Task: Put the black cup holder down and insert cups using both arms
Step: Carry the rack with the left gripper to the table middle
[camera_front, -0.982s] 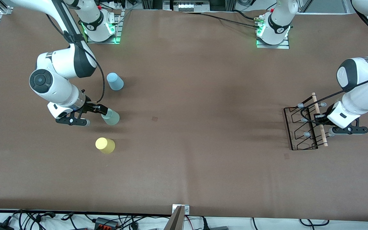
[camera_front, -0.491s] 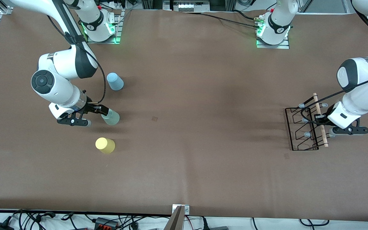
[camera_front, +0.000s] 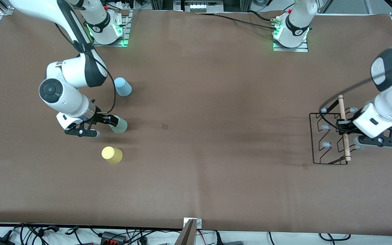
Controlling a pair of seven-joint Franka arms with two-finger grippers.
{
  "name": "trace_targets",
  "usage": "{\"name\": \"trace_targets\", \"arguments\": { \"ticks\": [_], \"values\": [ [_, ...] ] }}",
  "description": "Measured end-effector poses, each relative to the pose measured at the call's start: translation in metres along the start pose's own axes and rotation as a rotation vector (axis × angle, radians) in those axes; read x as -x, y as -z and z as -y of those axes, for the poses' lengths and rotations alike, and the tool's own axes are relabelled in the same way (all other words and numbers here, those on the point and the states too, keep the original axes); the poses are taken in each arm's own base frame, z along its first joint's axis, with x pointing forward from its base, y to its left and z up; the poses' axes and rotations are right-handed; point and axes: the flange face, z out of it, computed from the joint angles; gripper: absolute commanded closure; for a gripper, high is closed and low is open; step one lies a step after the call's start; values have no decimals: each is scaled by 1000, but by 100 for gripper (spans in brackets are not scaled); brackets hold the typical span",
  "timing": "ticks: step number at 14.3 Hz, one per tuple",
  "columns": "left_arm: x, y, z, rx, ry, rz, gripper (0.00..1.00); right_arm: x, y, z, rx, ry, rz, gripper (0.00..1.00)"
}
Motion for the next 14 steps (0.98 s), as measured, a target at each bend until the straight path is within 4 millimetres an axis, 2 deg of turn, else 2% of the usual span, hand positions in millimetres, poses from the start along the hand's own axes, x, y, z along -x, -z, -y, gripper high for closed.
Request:
{"name": "trace_targets", "arguments": {
  "ticks": [2,5,7,10,12,14],
  "values": [
    [-6,14,-53,25,-61,-23,99,6,-21,-2,-5,0,-11,0],
    [-2,16,-143,63,-55,-20,99,19,-42,-5,-10,2,-29,0],
    [9,11,-215,78,-19,-1,99,25,-50,-6,-12,3,-35,0],
    [37,-12,-319,75,51,49,99,31,-56,-6,-13,7,-36,0],
    [48,-27,-363,47,50,47,99,35,-59,-3,-16,12,-44,0],
    [50,-35,-396,41,90,38,99,37,-61,0,-17,18,-47,0]
  ]
}}
